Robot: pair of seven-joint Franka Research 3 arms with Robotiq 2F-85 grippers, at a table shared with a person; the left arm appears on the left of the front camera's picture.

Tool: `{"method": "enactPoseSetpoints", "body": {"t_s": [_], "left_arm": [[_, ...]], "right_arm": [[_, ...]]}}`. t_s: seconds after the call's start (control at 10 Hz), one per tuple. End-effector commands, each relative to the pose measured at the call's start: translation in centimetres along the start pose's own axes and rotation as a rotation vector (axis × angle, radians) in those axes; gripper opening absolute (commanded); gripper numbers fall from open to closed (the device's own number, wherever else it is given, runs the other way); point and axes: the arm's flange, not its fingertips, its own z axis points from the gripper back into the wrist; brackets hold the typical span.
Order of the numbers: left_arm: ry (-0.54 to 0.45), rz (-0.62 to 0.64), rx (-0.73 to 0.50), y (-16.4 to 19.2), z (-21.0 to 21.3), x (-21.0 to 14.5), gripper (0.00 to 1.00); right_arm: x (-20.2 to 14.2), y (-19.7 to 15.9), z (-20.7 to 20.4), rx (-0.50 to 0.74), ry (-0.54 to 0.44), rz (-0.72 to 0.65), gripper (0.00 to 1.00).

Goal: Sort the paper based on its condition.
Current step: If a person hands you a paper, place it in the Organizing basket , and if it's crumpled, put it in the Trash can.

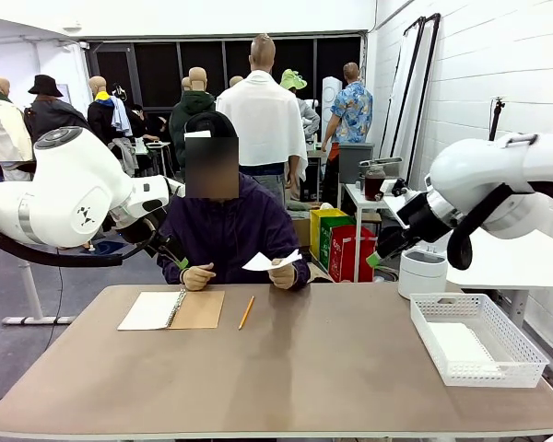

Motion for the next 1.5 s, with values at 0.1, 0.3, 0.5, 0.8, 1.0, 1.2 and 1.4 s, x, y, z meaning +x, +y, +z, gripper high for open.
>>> {"method": "enactPoseSetpoints", "body": {"t_s": [0.1,0.3,0.5,0.8,1.0,1.2,1.4], "left_arm": [[0.001,0.001,-0.002,0.1,0.0,0.0,1.0],[0.001,0.001,-0.002,0.1,0.0,0.0,1.0],[0.001,0.001,-0.002,0.1,0.0,0.0,1.0],[0.001,0.001,-0.002,0.1,0.0,0.0,1.0],[0.001,0.001,-0.002,0.1,0.0,0.0,1.0],[0.001,0.001,-0.002,0.1,0.0,0.0,1.0],[0.001,0.001,-0.002,0.1,0.0,0.0,1.0]], "right_arm": [[2.1,-1.3,-2.3,0.11,0.087,-0.474,1.0],[2.3,-2.9,-4.6,0.219,0.113,-0.689,1.0],[2.3,-3.6,-5.7,0.233,0.135,-0.746,1.0],[1.5,-3.7,-5.8,0.242,0.151,-0.713,1.0],[1.5,-3.7,-5.8,0.242,0.151,-0.713,1.0],[2.6,-4.4,-6.5,0.288,0.142,-0.796,1.0],[3.5,-5.2,-8.2,0.387,0.183,-0.895,1.0]]}}
